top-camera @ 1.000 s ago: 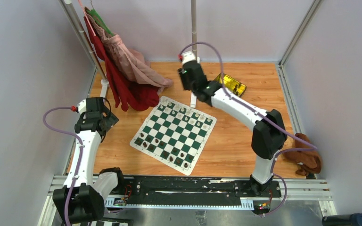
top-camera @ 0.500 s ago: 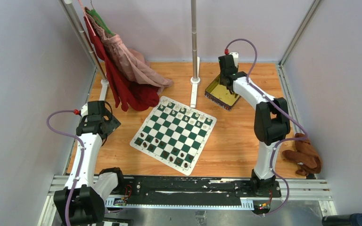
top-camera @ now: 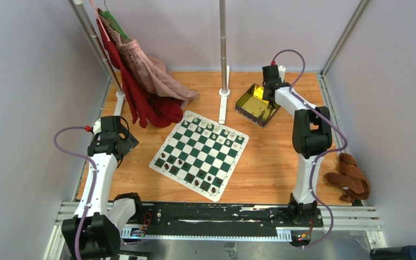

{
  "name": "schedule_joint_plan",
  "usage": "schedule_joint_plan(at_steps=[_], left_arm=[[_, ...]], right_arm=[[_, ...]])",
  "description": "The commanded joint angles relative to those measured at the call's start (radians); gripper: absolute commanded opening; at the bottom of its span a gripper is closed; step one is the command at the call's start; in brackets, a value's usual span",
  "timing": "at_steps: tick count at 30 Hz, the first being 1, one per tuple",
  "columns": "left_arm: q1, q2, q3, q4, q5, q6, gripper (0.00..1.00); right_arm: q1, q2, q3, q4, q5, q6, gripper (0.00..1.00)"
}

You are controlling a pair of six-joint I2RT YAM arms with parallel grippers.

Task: Set up the chess pieces on the board
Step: Pick up the chess piece from the storage box.

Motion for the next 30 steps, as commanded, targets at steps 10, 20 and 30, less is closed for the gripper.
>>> schedule_joint_plan(at_steps=[10,20,30], left_arm=[[0.010,-0.011,-0.024,0.012,-0.005,-0.006,1.00],[0.010,-0.010,-0.027,0.013,-0.003,-0.013,1.00],[0.010,-0.014,-0.042,0.015,0.002,-0.022,1.00]], right_arm=[[-0.049,0.089,0.117,-0.024,-0.045,0.016,0.41],[-0.053,0.106,0.117,-0.035,-0.074,0.027,0.41],[-0.055,0.113,0.119,-0.035,-0.081,0.027,0.33]])
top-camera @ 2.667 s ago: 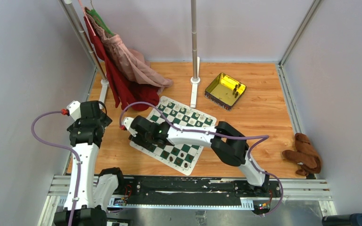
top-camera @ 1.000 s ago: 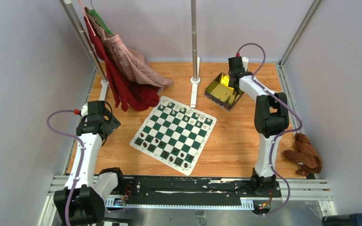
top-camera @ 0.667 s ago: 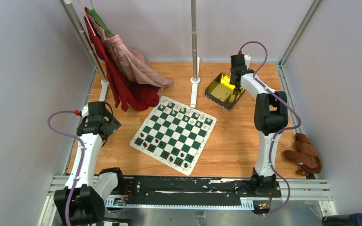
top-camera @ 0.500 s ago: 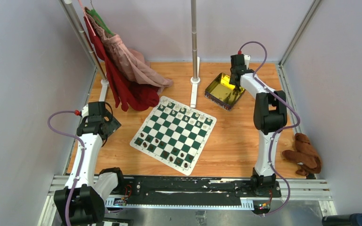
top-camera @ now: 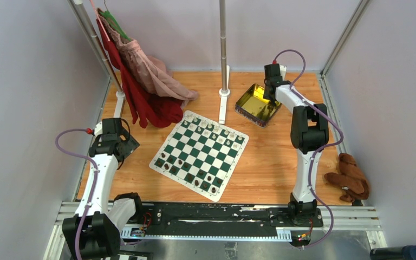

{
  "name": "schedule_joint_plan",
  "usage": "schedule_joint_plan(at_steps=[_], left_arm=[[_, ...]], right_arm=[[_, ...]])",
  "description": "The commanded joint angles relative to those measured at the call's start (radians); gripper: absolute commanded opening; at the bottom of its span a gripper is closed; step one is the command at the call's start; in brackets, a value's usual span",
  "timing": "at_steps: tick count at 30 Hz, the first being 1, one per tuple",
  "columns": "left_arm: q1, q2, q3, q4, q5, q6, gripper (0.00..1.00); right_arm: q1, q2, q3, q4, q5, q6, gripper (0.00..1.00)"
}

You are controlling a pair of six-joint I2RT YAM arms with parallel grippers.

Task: Set up the chess pieces on the board
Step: Pick up the chess piece from the storage box.

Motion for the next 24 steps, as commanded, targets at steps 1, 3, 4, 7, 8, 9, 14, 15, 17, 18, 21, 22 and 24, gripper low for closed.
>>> schedule_joint_plan(at_steps=[1,3,4,7,8,9,14,15,17,18,21,22,24], left_arm=[[0.010,-0.015,-0.008,0.009,0.004,-0.009,1.00],[0.010,-0.017,-0.010,0.010,0.006,-0.011,1.00],[0.010,-0.019,-0.011,0.008,0.008,-0.012,1.00],[0.010,-0.020,-0.014,0.010,0.012,-0.013,1.00],[0.010,-0.022,-0.014,0.010,0.013,-0.013,1.00],[0.010,-0.023,-0.014,0.010,0.014,-0.013,1.00],[0.010,-0.027,-0.014,0.009,0.021,-0.011,1.00],[0.010,-0.028,-0.014,0.008,0.022,-0.011,1.00],[0.010,-0.030,-0.013,0.010,0.025,-0.010,1.00],[0.010,-0.030,-0.011,0.010,0.027,-0.010,1.00],[0.010,-0.035,-0.009,0.010,0.029,-0.008,1.00],[0.010,-0.038,-0.008,0.009,0.031,-0.006,1.00],[0.010,-0.043,-0.008,0.009,0.036,-0.003,1.00]], right_arm=[[-0.020,0.010,0.020,-0.019,-0.004,0.017,0.32],[-0.020,0.010,0.016,-0.020,-0.006,0.019,0.27],[-0.020,0.008,0.014,-0.020,-0.006,0.018,0.24],[-0.020,0.002,0.007,-0.020,-0.003,0.016,0.14],[-0.020,0.000,0.006,-0.020,-0.001,0.015,0.10],[-0.020,-0.003,0.005,-0.020,0.000,0.012,0.06],[-0.020,-0.031,-0.009,-0.006,-0.005,-0.013,0.00],[-0.020,-0.038,-0.011,-0.002,-0.011,-0.022,0.00],[-0.015,-0.056,-0.013,0.002,-0.020,-0.034,0.00],[-0.012,-0.065,-0.016,0.005,-0.023,-0.040,0.00],[0.002,-0.091,-0.022,0.012,-0.039,-0.056,0.00],[0.008,-0.099,-0.024,0.014,-0.041,-0.061,0.00],[0.022,-0.119,-0.030,0.014,-0.047,-0.070,0.00]])
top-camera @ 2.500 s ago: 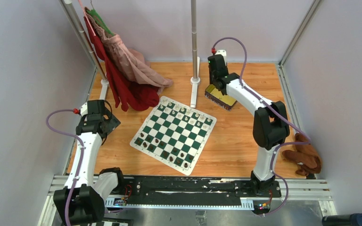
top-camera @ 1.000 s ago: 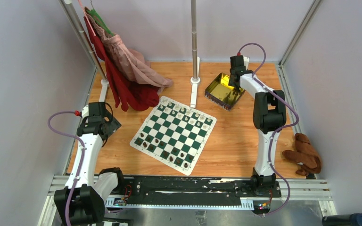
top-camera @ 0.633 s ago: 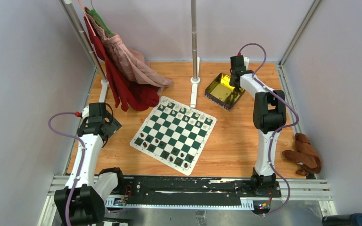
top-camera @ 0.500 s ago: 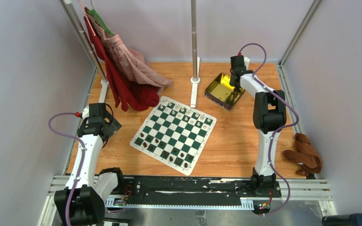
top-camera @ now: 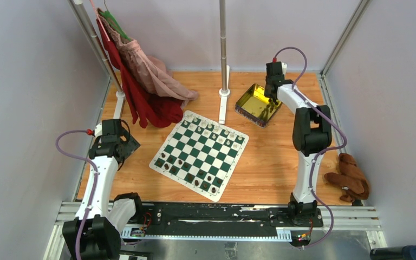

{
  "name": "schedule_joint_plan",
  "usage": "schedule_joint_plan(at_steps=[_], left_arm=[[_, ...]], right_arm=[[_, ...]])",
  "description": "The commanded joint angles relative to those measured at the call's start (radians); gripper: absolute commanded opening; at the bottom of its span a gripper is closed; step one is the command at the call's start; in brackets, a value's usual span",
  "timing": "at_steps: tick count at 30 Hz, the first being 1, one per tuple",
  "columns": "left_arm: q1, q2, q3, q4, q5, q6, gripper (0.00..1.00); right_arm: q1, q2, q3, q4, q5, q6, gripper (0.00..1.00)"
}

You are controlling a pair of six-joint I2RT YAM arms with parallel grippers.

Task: Set up the chess pieces on the board
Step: Pick up the chess piece from the storage box, then place the chess piece on the chessboard.

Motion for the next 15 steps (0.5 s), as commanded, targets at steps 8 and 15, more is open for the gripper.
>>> schedule_joint_plan(at_steps=[8,15], left_arm=[[0.010,-0.035,0.001,0.019,0.039,0.013,1.00],[0.008,-0.049,0.001,0.026,0.059,0.015,1.00]], right_arm=[[0.073,-0.155,-0.056,0.009,-0.042,-0.052,0.00],[0.185,-0.269,-0.120,0.001,-0.091,-0.071,0.00]])
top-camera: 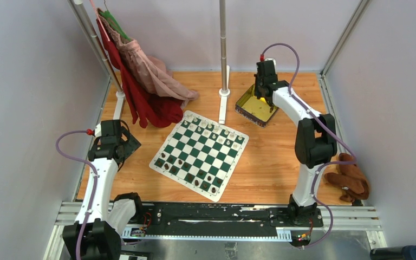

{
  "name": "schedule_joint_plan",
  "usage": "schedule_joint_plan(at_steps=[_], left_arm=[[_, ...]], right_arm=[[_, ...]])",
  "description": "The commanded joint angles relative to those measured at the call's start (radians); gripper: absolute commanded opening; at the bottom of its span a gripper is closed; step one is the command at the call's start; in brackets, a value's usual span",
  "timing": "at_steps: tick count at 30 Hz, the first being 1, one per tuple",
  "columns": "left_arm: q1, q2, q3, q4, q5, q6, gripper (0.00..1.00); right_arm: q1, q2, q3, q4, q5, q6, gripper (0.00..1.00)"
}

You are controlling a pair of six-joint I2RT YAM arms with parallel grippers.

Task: Set up the chess pieces on the board
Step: Place the chess piece on the chessboard.

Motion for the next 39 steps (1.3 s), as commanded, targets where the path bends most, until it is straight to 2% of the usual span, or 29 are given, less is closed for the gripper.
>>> schedule_joint_plan(at_steps=[1,10,22,31,39], left_arm=[[0.009,-0.024,0.001,0.026,0.021,0.010,1.00],[0.008,-0.031,0.013,0.047,0.034,0.011,1.00],[0.008,-0.049,0.003,0.062,0.053,0.012,1.00],[0.009,-0.061,-0.009,0.063,0.064,0.010,1.00],[0.007,-0.071,-0.022,0.064,0.076,0.009,1.00]], right_arm=[[0.107,-0.110,-0.043,-0.014,-0.042,-0.030,0.00],[0.380,-0.204,-0.015,-0.130,-0.061,-0.043,0.00],[0.725,-0.213,0.021,-0.254,-0.179,-0.088,0.00],[0.857,-0.176,0.026,-0.293,-0.250,-0.140,0.00],[0.935,-0.152,-0.010,-0.238,-0.286,-0.193,0.00]])
